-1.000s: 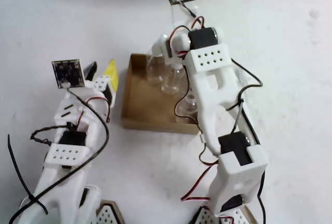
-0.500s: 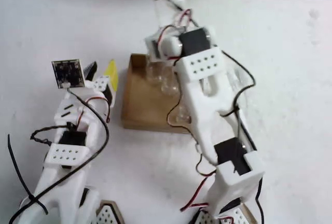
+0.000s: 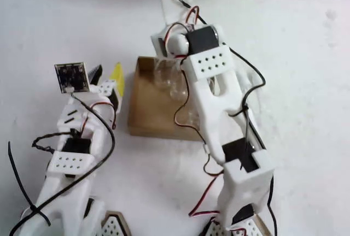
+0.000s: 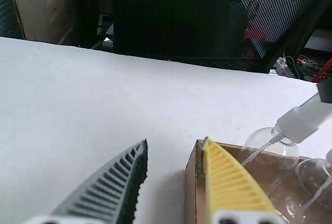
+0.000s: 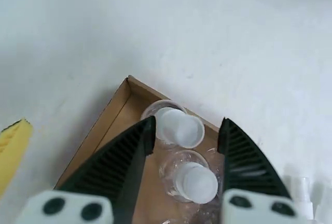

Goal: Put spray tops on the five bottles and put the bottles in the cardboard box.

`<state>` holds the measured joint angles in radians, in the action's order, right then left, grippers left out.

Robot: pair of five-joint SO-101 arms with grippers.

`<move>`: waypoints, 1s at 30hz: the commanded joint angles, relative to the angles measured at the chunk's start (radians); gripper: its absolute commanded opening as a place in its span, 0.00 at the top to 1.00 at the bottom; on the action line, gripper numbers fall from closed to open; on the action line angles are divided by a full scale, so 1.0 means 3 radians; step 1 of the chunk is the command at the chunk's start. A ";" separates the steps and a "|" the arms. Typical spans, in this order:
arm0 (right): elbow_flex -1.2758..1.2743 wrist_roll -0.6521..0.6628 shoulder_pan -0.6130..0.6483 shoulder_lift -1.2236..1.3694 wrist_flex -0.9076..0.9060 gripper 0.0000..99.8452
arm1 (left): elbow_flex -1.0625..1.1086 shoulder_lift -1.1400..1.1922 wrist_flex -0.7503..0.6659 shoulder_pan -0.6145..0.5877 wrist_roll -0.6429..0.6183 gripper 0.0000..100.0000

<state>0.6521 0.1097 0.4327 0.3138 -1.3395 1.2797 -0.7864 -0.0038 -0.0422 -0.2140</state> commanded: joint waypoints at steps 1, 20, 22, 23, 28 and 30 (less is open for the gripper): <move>0.0338 0.0051 -0.0054 0.0100 -0.0120 0.83 | -0.0015 -0.0079 -0.0092 0.0038 0.0041 0.84; 0.0972 -0.0041 -0.0069 0.0468 -0.0422 0.97 | -0.0020 -0.0079 -0.0092 0.0038 0.0041 0.84; 0.0972 -0.0041 -0.0069 0.0468 -0.0422 0.97 | -0.0020 -0.0079 -0.0092 0.0038 0.0041 0.84; 0.0972 -0.0036 -0.0069 0.0468 -0.0422 0.97 | -0.0020 -0.0079 -0.0092 0.0038 0.0041 0.84; 0.0977 -0.0031 -0.0064 0.0463 -0.0412 0.97 | -0.0020 -0.0079 -0.0092 0.0038 0.0041 0.84; 0.0977 -0.0010 -0.0069 0.0468 -0.0391 0.97 | -0.0020 -0.0079 -0.0092 0.0038 0.0041 0.84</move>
<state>0.8976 0.1005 0.4219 0.4657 -1.4668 1.2797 -0.7864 -0.0038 -0.0422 -0.2140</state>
